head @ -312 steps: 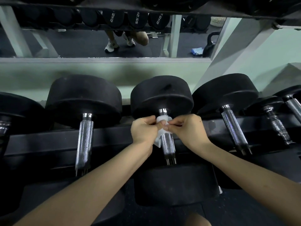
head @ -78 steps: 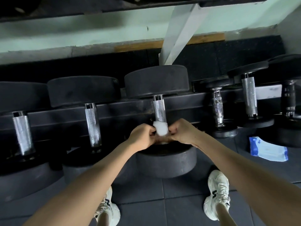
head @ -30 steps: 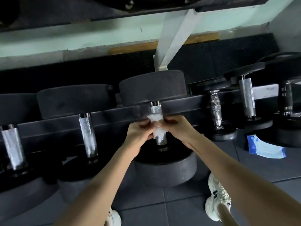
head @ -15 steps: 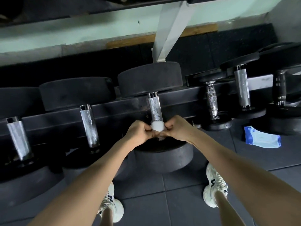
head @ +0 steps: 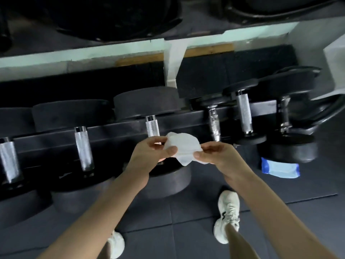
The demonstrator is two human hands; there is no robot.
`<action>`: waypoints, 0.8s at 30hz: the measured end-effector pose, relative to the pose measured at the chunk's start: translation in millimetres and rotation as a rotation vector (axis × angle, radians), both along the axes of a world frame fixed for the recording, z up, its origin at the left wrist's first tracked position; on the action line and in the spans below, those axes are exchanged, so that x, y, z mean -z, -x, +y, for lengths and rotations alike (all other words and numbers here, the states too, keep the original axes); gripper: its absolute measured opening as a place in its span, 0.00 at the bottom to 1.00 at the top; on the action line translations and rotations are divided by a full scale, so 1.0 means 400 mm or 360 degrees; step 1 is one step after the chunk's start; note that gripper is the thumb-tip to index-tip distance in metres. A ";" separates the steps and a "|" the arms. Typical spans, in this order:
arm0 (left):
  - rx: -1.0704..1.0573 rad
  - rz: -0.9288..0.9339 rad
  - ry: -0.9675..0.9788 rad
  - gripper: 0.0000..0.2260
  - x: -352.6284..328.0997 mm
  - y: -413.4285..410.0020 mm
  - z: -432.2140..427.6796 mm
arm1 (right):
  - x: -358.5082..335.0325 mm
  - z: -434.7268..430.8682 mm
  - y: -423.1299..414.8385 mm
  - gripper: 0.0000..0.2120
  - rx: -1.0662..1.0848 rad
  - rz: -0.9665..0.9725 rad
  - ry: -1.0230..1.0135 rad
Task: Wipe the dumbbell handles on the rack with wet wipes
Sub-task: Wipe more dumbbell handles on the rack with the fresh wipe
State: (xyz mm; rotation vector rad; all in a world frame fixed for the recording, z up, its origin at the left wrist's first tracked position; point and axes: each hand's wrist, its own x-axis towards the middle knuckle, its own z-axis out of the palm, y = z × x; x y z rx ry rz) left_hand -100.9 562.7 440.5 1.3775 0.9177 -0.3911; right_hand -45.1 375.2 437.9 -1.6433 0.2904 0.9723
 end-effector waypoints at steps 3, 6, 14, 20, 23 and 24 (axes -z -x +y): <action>-0.0210 -0.0010 0.0091 0.12 -0.018 -0.034 -0.103 | -0.024 -0.108 -0.050 0.03 -0.0016 0.0024 0.0087; -0.0380 0.0046 0.0112 0.04 -0.009 -0.076 -0.211 | -0.036 -0.198 -0.105 0.03 -0.0094 -0.0010 0.0216; -0.0560 0.0208 -0.0225 0.09 0.122 -0.195 -0.316 | 0.086 -0.194 -0.231 0.10 -0.0326 -0.0602 0.0916; -0.0415 0.0159 -0.0420 0.10 0.225 -0.252 -0.324 | 0.194 -0.112 -0.283 0.16 -0.0161 -0.0709 0.1005; -0.0429 0.0053 -0.0388 0.12 0.274 -0.267 -0.334 | 0.252 -0.078 -0.271 0.11 -0.0122 -0.0673 0.0836; -0.0445 0.0022 -0.0340 0.13 0.288 -0.273 -0.334 | 0.267 -0.069 -0.259 0.09 -0.0124 -0.0648 0.0770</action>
